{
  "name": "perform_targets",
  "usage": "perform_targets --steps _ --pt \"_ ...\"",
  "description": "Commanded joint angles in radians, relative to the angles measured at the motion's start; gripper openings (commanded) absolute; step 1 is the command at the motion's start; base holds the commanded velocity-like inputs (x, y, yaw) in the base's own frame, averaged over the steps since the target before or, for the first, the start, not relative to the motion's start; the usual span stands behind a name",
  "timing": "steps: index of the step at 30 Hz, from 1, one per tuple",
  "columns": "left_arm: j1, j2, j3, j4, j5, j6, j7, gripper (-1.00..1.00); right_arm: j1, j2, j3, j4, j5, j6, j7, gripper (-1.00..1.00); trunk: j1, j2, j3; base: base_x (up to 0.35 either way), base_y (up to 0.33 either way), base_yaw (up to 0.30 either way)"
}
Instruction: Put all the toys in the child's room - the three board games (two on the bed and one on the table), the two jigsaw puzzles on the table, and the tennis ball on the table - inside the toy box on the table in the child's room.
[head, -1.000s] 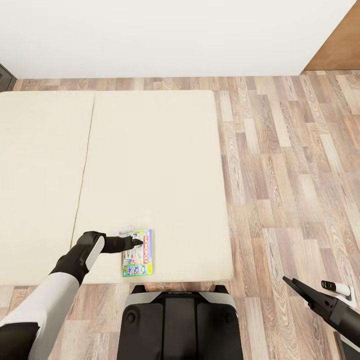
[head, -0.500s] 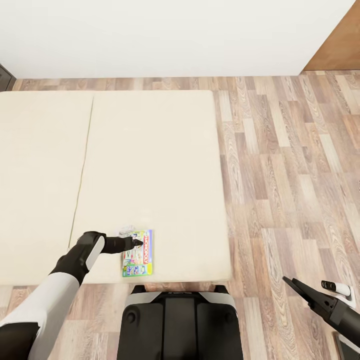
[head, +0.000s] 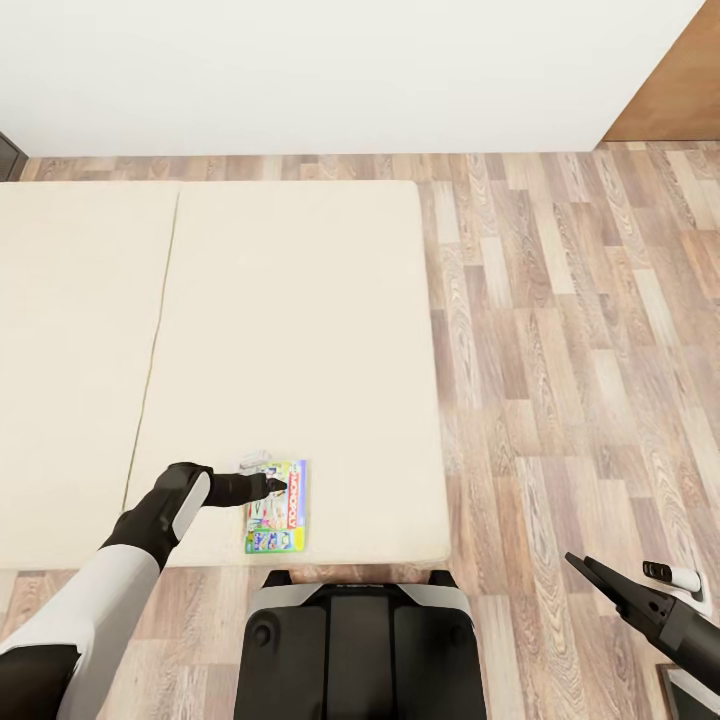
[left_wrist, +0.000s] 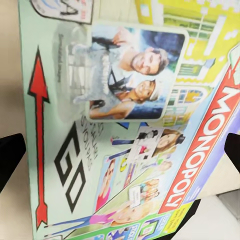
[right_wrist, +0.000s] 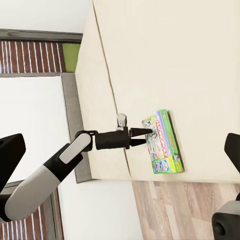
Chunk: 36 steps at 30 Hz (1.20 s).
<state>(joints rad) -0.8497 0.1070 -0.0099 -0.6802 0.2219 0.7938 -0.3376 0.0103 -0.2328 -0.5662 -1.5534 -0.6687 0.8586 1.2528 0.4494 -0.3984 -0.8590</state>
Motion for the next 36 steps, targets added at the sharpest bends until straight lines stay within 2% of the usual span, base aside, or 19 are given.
perform_targets --steps 1,7,36 --pt "0.0 0.0 -0.001 -0.001 0.005 0.005 0.0 1.0 0.0 0.0 0.0 -0.001 -0.005 0.007 -0.001 1.0 0.001 -0.002 -0.001 0.0 -0.076 0.0" --pt "0.0 0.0 -0.001 -0.001 0.005 0.008 -0.001 1.0 0.0 0.0 0.0 -0.001 -0.005 0.007 -0.001 1.0 0.001 -0.002 -0.001 0.0 -0.175 0.0" --pt "0.0 -0.003 0.001 -0.001 0.008 0.013 -0.001 1.0 0.0 -0.001 0.0 -0.001 -0.005 0.008 0.0 1.0 0.001 -0.002 -0.001 0.0 -0.071 0.0"
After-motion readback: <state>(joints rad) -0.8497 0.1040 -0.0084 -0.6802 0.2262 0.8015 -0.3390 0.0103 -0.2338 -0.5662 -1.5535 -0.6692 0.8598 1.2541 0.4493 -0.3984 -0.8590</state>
